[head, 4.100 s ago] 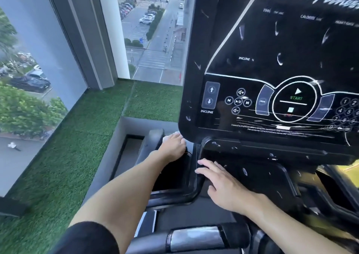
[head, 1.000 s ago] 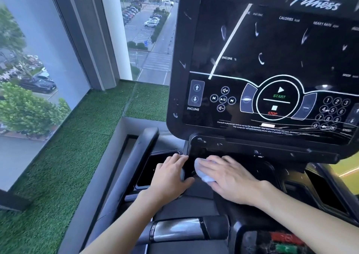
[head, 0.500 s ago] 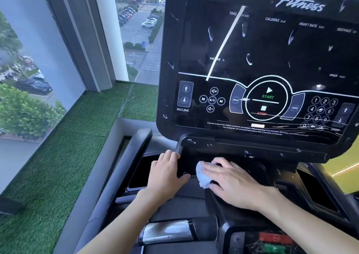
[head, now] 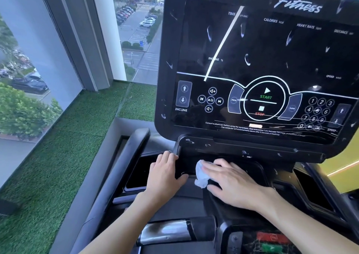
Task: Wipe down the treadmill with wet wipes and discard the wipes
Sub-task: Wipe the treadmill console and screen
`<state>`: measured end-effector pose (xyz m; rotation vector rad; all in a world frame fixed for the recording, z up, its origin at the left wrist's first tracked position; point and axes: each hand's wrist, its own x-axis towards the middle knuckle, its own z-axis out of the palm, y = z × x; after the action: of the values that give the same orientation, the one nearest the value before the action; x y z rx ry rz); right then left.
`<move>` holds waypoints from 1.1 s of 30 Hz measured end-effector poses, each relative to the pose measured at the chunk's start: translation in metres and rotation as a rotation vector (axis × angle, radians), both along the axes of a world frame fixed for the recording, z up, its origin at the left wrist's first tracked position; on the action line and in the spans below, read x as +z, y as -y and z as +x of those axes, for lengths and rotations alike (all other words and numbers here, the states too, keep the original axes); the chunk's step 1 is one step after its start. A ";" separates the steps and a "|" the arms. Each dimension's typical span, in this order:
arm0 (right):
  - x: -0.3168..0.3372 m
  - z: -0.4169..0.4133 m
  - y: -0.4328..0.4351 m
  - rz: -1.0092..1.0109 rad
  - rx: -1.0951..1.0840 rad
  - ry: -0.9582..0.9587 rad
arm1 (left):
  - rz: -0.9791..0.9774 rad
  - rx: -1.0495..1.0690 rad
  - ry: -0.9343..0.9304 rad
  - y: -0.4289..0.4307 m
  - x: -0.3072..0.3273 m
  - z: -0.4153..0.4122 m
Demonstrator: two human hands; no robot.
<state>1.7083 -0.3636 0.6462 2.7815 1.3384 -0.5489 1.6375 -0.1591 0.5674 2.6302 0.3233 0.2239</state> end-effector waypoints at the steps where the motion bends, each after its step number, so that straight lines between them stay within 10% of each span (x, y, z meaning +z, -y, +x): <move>1: 0.000 0.003 -0.001 0.007 -0.013 0.021 | 0.001 0.000 0.006 -0.001 0.000 0.000; 33: -0.018 0.002 -0.008 0.109 0.088 0.349 | -0.022 -0.005 0.071 0.000 -0.012 -0.005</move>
<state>1.7107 -0.3553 0.6282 2.7126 1.4336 0.0152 1.6327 -0.1592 0.5553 2.5939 0.2935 0.3095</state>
